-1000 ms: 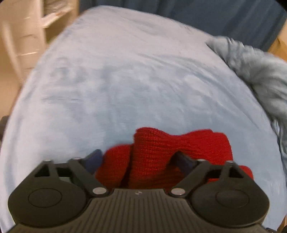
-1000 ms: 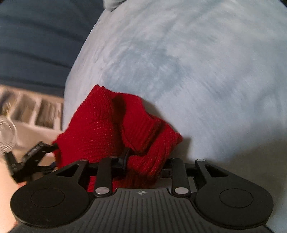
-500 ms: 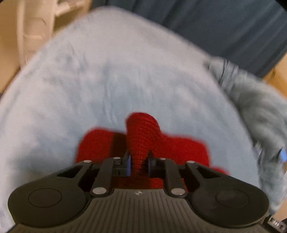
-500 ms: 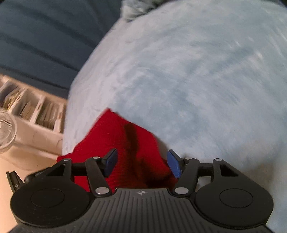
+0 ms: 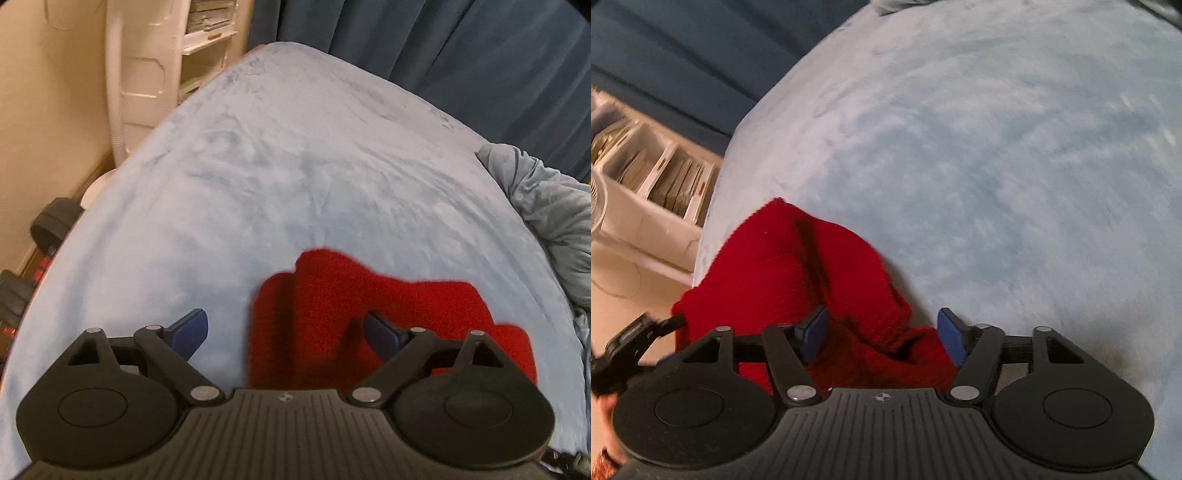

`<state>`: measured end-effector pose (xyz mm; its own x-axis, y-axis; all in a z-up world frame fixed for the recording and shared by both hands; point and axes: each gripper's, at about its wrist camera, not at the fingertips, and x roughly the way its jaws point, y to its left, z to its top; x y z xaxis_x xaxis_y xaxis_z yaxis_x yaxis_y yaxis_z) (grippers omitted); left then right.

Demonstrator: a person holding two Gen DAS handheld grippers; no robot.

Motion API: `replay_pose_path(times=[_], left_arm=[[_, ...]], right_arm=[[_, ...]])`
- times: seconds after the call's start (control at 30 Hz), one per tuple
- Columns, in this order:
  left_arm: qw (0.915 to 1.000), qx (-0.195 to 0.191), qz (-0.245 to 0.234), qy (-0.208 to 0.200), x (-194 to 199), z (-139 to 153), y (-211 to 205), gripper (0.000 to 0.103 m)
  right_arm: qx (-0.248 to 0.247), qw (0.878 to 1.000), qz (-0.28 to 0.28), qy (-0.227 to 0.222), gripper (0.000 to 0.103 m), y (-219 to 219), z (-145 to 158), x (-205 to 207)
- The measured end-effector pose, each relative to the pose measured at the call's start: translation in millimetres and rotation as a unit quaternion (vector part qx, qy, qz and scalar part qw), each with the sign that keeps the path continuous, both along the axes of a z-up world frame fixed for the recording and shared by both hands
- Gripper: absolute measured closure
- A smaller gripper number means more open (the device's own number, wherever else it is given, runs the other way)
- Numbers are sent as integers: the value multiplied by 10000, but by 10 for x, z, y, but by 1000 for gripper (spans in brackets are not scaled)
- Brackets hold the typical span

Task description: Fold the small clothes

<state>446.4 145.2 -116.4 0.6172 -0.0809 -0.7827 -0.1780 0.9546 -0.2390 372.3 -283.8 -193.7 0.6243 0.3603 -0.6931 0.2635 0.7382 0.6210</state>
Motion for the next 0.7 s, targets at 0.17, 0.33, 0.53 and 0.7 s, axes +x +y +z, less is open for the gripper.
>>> replay_pose_path(times=[0.17,0.33,0.53,0.7], left_arm=[[9996,-85,-261,119,-806,29,28,10],[9958,-47,-715,571,-1430,-229,-159,10],[9946,75,-490,914,-1404,-490,-381,10],[9957,480,-438,661,-1548,-116,-466,3]], right_arm=[[478,9977,-413,229,24,-89,-111,-113],[866,9926,-722,454,23,-129,-196,-182],[823,9901,-904,693,23,-116,-139,-248],[-521,9983,-210,134,22,105,399,-511]])
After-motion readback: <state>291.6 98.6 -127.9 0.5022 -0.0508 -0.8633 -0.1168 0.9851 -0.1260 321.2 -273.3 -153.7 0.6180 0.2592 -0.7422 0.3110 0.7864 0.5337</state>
